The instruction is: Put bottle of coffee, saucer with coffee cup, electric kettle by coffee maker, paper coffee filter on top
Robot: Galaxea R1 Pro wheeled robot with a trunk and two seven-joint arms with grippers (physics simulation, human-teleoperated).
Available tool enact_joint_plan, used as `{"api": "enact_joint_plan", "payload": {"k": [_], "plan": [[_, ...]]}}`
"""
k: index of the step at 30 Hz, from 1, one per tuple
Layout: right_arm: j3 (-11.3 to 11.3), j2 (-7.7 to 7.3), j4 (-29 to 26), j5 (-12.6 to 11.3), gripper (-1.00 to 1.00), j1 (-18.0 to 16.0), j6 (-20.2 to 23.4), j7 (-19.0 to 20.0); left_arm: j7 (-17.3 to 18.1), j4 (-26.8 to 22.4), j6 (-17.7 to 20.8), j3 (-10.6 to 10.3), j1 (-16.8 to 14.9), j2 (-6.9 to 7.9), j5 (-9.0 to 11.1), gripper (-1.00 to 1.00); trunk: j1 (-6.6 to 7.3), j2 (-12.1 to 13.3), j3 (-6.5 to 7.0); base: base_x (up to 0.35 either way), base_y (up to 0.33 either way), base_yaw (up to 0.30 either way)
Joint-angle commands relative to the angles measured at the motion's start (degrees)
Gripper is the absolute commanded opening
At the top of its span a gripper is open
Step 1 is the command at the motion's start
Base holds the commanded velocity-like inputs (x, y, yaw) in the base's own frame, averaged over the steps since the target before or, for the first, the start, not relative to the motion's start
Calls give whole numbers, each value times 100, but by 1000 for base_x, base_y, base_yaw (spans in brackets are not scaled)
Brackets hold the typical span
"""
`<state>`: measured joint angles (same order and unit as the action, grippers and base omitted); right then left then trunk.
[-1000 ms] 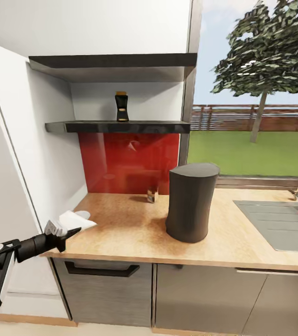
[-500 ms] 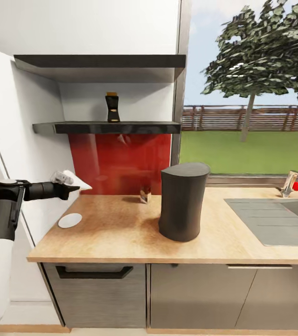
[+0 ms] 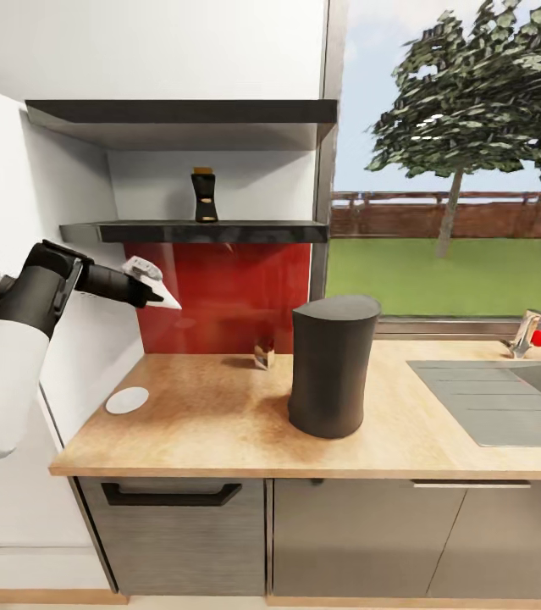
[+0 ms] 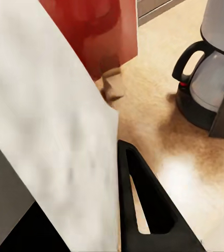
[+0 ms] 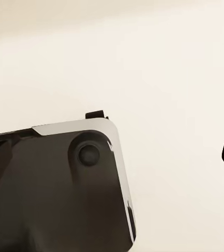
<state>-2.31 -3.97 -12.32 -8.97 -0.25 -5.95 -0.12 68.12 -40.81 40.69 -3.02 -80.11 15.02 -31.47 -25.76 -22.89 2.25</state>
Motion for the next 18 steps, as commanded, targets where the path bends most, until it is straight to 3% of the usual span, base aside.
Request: {"api": "enact_joint_plan", "payload": {"k": [1,4,6,10,14,16,18], "plan": [[-12,1,3,-35,100,-2,-20,3,45,99,44,-208,-89,0,-34,-100,-2,-3,-3,0,0,0],[-8,1,3,-35,100,-2,-20,3,262,255,61,-692,-247,2,-36,-100,-2,-3,-3,0,0,0],[-10,1,7,-33,100,-2,-20,0,550,258,62,-866,-277,26,-55,-100,-2,-3,-3,0,0,0],[-13,1,19,-28,100,-2,-17,-5,988,227,58,-959,-284,78,-73,-100,-2,-3,-3,0,0,0],[-15,0,26,-26,100,-2,-13,-6,1138,216,54,-991,-285,85,-82,-100,-2,-3,-3,64,26,-105],[-12,-4,27,-26,100,-2,-14,-6,1153,215,54,-1015,-285,73,-130,-100,-2,-3,-3,208,119,-232],[-9,-6,27,-26,100,-2,-12,-6,1167,215,54,-1114,-282,47,-322,-100,-2,-3,-3,249,149,-259]]}}
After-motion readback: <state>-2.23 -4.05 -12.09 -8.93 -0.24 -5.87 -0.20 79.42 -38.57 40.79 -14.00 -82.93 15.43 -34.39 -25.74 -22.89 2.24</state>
